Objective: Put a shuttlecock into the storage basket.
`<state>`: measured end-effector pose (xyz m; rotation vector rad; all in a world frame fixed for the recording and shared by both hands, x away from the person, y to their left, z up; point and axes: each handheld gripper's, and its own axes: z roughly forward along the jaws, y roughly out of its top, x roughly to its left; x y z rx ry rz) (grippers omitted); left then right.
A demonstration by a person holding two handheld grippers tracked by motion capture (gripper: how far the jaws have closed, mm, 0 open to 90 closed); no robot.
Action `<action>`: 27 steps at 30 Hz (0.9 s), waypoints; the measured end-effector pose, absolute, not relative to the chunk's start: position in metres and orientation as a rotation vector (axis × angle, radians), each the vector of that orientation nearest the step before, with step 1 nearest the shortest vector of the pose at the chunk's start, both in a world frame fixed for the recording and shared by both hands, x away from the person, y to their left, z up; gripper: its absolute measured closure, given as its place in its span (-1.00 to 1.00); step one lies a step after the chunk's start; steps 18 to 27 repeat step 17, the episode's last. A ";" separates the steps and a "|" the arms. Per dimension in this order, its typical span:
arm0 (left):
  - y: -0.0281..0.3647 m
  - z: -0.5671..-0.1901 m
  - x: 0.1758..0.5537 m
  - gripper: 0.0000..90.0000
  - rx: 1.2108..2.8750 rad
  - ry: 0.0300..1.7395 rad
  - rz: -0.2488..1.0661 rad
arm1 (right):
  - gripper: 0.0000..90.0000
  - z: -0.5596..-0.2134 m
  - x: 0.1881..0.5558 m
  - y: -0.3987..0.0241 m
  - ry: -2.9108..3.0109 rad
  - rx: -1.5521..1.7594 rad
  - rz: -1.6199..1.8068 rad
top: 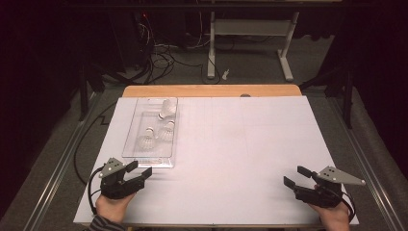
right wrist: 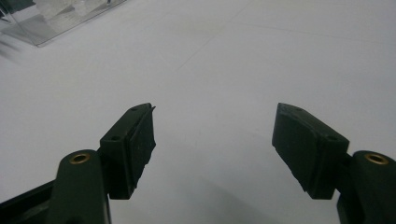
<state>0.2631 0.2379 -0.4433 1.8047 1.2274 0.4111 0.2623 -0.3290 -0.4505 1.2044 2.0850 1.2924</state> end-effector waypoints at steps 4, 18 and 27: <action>0.238 -0.443 0.263 -0.16 1.801 1.226 0.407 | -0.33 -0.451 0.263 -0.330 2.082 1.204 1.294; 0.237 -0.444 0.263 -0.16 1.813 1.218 0.403 | -0.33 -0.450 0.263 -0.330 2.079 1.207 1.294; 0.237 -0.444 0.263 -0.16 1.813 1.218 0.403 | -0.33 -0.450 0.263 -0.330 2.079 1.207 1.294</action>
